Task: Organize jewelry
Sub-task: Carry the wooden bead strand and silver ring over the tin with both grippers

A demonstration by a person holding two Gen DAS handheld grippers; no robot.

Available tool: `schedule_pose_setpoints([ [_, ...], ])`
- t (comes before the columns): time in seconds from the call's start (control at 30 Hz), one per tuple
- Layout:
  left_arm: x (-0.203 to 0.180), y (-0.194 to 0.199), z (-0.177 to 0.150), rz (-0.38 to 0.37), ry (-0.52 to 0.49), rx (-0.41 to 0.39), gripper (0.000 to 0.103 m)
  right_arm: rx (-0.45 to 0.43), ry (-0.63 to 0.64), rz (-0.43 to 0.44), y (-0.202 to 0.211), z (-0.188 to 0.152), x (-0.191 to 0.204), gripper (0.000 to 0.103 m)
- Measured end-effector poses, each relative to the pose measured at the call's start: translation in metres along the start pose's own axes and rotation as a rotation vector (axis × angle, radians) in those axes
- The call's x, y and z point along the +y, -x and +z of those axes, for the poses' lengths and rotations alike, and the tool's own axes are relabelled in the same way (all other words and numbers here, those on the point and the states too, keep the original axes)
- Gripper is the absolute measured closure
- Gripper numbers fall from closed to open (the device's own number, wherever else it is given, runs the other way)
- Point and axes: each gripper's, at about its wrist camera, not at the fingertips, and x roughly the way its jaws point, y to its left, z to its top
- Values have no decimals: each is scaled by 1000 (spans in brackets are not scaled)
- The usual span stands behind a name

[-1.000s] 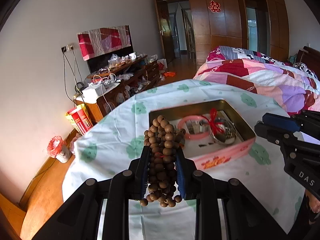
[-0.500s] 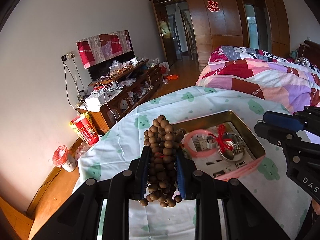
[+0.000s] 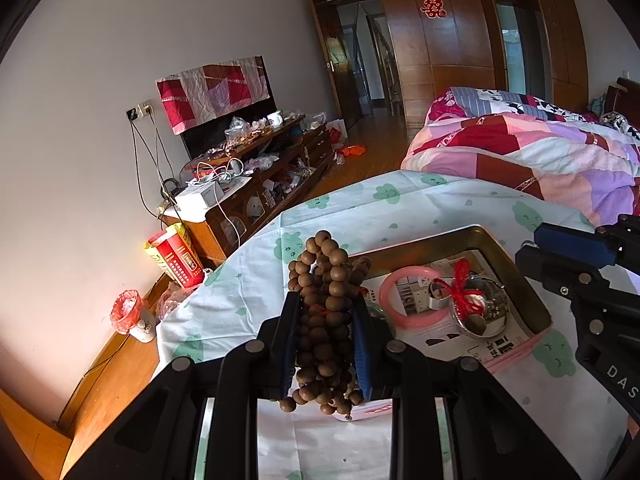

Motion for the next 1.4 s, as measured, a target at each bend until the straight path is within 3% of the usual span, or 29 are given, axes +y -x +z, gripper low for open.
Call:
schedule_pose_setpoints([
  [1.4, -10, -40, -10, -6, -13, 93, 78, 105, -12, -23, -43, -13, 3, 81],
])
